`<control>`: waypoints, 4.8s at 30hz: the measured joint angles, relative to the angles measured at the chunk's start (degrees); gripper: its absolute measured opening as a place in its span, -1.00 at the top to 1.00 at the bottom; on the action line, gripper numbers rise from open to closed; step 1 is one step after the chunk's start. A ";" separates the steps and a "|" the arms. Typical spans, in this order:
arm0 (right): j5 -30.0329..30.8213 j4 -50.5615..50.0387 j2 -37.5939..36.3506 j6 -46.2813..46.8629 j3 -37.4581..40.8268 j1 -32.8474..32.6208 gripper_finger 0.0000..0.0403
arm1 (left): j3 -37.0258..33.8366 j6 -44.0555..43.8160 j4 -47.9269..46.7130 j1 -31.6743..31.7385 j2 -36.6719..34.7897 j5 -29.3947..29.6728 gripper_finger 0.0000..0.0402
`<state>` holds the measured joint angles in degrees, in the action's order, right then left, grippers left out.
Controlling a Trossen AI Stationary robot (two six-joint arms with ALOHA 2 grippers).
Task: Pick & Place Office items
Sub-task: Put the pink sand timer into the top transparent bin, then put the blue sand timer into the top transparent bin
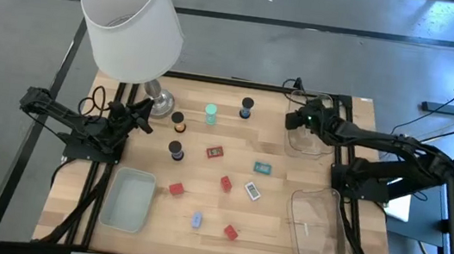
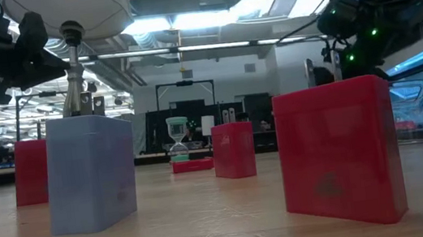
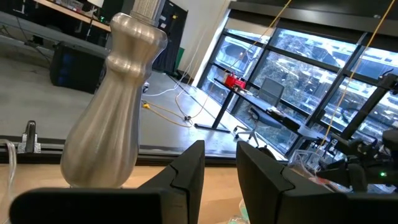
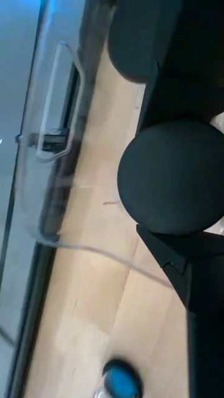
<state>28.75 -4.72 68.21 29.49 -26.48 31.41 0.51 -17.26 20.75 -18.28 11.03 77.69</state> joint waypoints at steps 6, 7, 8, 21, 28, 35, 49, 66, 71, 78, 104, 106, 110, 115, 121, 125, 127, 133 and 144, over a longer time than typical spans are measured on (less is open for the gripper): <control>2.78 6.38 5.56 -0.06 -0.22 0.14 -0.04 | 0.00 -0.01 -0.01 0.01 0.00 0.01 0.56; 2.77 7.51 6.10 -0.35 -0.20 0.14 -0.04 | 0.00 0.00 0.00 0.00 0.00 0.00 0.56; 2.74 8.44 6.47 -0.79 -0.20 0.14 -0.04 | 0.00 0.00 0.00 0.01 0.00 0.01 0.56; 3.43 9.61 6.28 -1.63 0.02 0.14 -0.56 | 0.00 0.00 -0.01 0.01 0.00 0.01 0.56; 3.70 9.71 1.82 -4.49 -2.74 0.14 -0.71 | 0.00 0.00 0.00 0.02 0.00 0.00 0.56; -6.74 9.71 -1.53 -7.62 -9.64 -1.11 -0.72 | 0.00 0.00 0.00 0.02 0.00 0.00 0.56; -28.32 23.24 8.98 -18.11 -13.07 -4.25 -0.71 | 0.00 0.00 0.00 0.02 -0.01 0.01 0.56; -31.41 34.97 20.85 -34.47 -13.07 -8.01 -0.76 | 0.00 -0.01 0.00 0.02 -0.01 0.00 0.56; -32.43 35.26 20.83 -34.48 -13.07 -7.85 -0.92 | 0.00 0.00 0.00 0.02 -0.02 0.00 0.56; -32.41 35.42 21.50 -28.27 -13.07 -6.38 -0.95 | 0.00 0.00 0.00 0.00 0.00 0.00 0.56; -23.64 33.00 21.57 -4.07 -13.07 -3.13 -0.98 | 0.00 0.00 0.00 0.02 0.00 0.01 0.56; -21.69 32.03 21.80 -3.35 -13.07 -3.80 -0.98 | 0.00 0.00 0.00 0.00 0.00 0.01 0.56; -19.50 31.18 23.45 -1.54 -13.10 -5.07 -0.99 | 0.00 0.00 0.00 0.01 -0.01 0.01 0.56; -19.08 27.36 26.57 -0.20 -17.07 -5.37 -0.99 | 0.00 0.00 0.00 0.00 -0.01 0.01 0.56; -18.95 10.14 30.38 -1.46 -28.55 -5.07 -0.99 | 0.00 0.00 0.00 0.01 -0.01 0.01 0.56; -18.75 1.96 33.02 -1.57 -34.46 -4.98 -0.99 | 0.00 0.00 0.00 0.00 -0.02 0.00 0.56; -18.77 2.17 34.11 -1.68 -35.47 -4.99 -0.99 | 0.00 0.00 0.00 0.00 -0.02 0.02 0.56; -18.66 2.84 35.89 -2.77 -36.62 -4.99 -0.99 | 0.00 0.00 0.00 0.01 -0.01 0.00 0.56; -18.70 2.95 35.98 -3.34 -36.61 -4.78 -0.99 | 0.00 0.00 0.00 0.00 -0.02 0.00 0.56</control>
<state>10.05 -1.76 104.19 26.15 -63.09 26.63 0.51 -17.26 20.75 -18.28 11.00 77.69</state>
